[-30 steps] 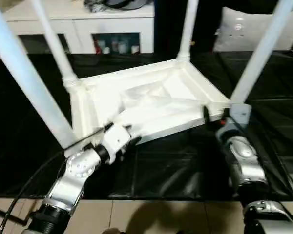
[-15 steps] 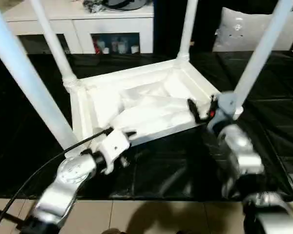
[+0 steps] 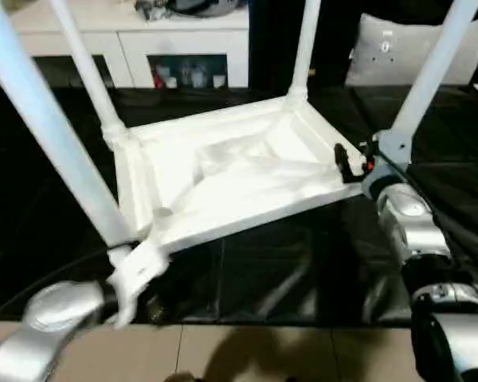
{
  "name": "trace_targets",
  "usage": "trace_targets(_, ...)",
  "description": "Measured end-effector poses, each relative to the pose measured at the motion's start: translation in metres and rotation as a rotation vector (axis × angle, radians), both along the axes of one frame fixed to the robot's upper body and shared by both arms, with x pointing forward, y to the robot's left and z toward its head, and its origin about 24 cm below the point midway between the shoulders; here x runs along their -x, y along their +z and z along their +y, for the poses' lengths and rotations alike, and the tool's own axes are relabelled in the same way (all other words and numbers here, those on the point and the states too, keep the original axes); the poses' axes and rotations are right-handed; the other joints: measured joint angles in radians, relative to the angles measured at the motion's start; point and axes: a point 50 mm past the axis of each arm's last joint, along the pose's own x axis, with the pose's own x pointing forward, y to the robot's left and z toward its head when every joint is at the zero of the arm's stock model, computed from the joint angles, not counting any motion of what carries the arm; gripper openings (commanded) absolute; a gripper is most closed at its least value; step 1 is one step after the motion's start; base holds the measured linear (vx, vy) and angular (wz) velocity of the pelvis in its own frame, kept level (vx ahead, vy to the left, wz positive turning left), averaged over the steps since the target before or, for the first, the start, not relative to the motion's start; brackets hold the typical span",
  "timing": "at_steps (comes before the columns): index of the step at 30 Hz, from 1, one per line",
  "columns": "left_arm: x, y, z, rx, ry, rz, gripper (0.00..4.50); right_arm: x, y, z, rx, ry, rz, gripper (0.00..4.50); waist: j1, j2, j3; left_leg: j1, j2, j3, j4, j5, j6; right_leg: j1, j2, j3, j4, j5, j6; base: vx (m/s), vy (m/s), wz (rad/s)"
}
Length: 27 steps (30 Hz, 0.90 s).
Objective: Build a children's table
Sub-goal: Rotate leg to tighten, then rotate table base
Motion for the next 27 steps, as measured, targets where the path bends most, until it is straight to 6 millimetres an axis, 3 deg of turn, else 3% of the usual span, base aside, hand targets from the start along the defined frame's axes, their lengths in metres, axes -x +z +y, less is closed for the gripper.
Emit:
trace_targets(8, 0.001, -0.008, 0.039, -0.074, 0.056, 0.027, 4.46, 0.001, -0.003, -0.004, 0.009, -0.021, -0.002, 4.5, 0.005, -0.001, 0.0, 0.001, 0.0, -0.001, 0.002, 0.0, 0.0, 0.002, 0.0, 0.001, 0.001, 0.0, 0.0, 0.0, 0.0, 0.0)
trace_targets(16, -0.01, 0.005, 0.083, -0.111, 0.208, -0.042, 4.46, 0.003, -0.002, -0.018, 0.023, -0.054, 0.002, 4.5, 0.008, -0.002, 0.0, 0.001, 0.0, -0.001, 0.003, 0.0, 0.0, 0.002, 0.0, 0.0, 0.004, 0.0, 0.0, 0.0, 0.0, 0.0)
trace_targets(22, -0.022, 0.043, 0.082, -0.024, 0.219, -0.156, 4.46, 0.013, -0.016, -0.015, -0.005, 0.053, 0.046, 4.5, -0.001, -0.007, -0.002, 0.001, 0.0, 0.0, 0.003, 0.0, 0.0, 0.001, 0.0, 0.001, 0.005, 0.001, -0.004, 0.0, 0.0, 0.0)
trace_targets(27, -0.035, 0.068, 0.053, 0.156, 0.154, -0.229, 4.46, 0.026, -0.032, -0.006, 0.013, 0.153, 0.109, 4.5, 0.001, -0.008, -0.001, 0.003, 0.001, 0.0, 0.003, 0.0, 0.0, 0.001, 0.0, 0.001, 0.006, 0.001, -0.004, 0.0, 0.0, 0.0)
